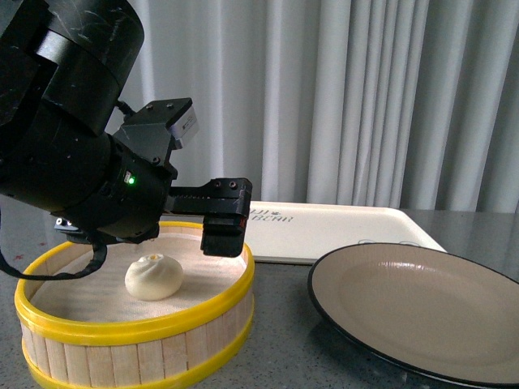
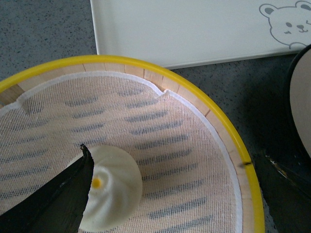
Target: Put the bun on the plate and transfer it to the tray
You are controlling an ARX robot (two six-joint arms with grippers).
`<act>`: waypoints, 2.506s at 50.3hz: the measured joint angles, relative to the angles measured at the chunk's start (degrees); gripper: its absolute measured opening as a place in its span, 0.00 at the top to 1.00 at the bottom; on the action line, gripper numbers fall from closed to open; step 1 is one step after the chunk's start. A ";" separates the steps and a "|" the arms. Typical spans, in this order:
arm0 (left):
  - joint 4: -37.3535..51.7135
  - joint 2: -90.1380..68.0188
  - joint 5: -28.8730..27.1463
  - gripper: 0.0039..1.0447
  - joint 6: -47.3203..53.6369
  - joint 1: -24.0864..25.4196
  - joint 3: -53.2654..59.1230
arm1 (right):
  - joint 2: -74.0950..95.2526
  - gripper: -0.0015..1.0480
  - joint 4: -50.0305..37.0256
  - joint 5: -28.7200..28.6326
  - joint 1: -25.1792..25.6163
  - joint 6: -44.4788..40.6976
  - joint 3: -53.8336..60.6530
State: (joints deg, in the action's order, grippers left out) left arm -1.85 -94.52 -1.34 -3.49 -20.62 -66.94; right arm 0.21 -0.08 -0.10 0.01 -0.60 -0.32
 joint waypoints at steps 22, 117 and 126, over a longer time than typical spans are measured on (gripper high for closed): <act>-4.20 -3.63 -0.66 0.06 0.44 3.74 -3.63 | 0.00 0.08 0.00 0.02 0.00 0.00 0.00; 7.17 -10.54 9.70 0.95 10.03 -16.31 -11.78 | 0.00 0.08 0.00 0.04 0.00 0.00 0.00; 4.11 -15.37 12.00 0.95 9.55 -18.27 -16.15 | 0.00 0.08 0.00 0.02 0.00 0.00 0.00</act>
State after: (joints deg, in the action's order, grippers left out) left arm 2.26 -109.89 10.66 6.07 -38.89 -83.09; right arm 0.21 -0.08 -0.08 0.01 -0.60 -0.32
